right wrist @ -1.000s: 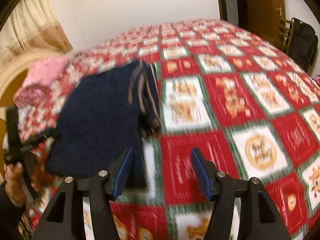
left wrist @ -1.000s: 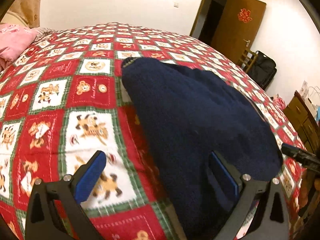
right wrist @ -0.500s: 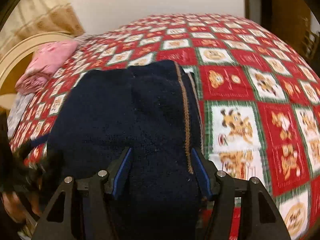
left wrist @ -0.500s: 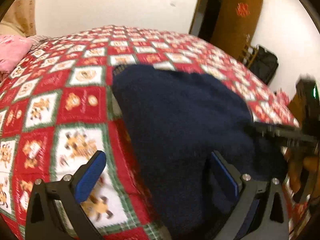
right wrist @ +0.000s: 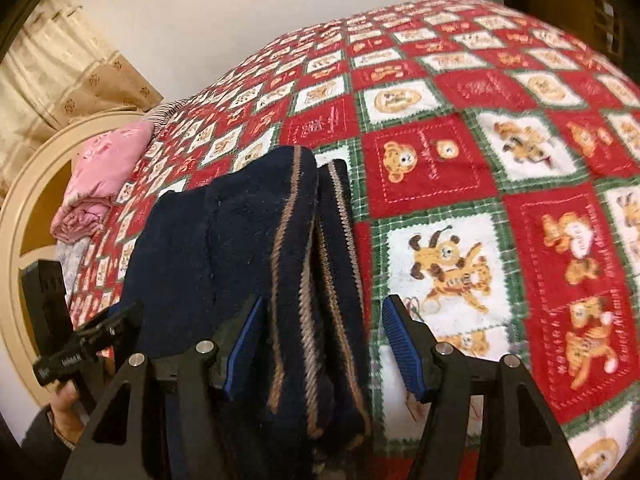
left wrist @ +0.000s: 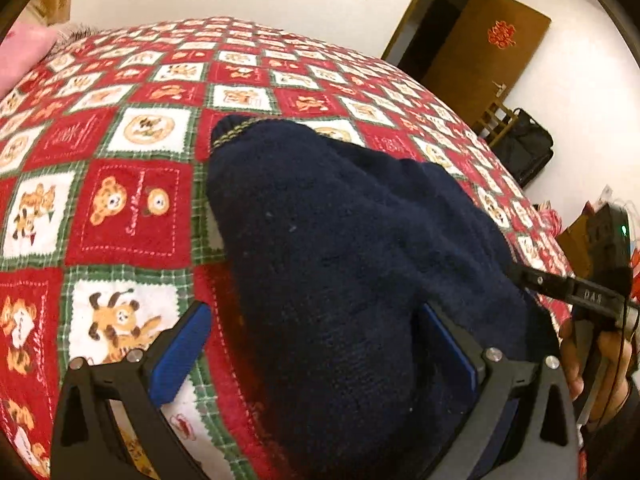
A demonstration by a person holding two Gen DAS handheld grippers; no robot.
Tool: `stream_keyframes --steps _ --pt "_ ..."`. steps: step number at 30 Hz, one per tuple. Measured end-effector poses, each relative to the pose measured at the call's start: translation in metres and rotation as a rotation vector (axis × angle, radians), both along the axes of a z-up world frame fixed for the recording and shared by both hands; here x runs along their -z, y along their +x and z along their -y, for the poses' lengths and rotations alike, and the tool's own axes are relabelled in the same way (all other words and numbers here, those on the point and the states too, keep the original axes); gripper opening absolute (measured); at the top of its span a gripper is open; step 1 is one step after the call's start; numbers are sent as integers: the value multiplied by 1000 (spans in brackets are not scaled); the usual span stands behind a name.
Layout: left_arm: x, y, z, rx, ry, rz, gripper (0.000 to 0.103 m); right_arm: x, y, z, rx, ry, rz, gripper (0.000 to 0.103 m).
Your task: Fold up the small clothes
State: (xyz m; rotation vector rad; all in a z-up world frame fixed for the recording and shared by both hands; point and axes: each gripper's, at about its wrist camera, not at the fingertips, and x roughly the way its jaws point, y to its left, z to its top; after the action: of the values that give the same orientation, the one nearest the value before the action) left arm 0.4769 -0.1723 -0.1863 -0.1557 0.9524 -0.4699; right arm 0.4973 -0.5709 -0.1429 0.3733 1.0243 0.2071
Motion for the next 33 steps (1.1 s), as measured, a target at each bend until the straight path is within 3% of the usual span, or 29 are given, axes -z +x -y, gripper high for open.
stream_keyframes --steps 7,11,18,20,21,26,30,33 --pt "2 1 7 22 36 32 103 27 12 11 9 145 -68 64" --pt "4 1 11 26 39 45 103 26 13 4 -8 117 -54 64" --pt "9 4 17 47 25 33 103 36 21 9 1 185 -52 64" --pt "10 4 18 48 16 30 103 34 19 8 -4 187 -41 56" --pt "10 4 18 53 16 31 103 34 18 6 -19 217 -38 43" --pt "13 8 17 66 -11 4 103 45 22 13 -16 315 -39 42" --pt "17 10 16 75 -41 -17 103 44 19 7 -28 277 -6 42" --pt "14 7 18 91 -53 -14 91 42 20 4 -25 275 -20 41"
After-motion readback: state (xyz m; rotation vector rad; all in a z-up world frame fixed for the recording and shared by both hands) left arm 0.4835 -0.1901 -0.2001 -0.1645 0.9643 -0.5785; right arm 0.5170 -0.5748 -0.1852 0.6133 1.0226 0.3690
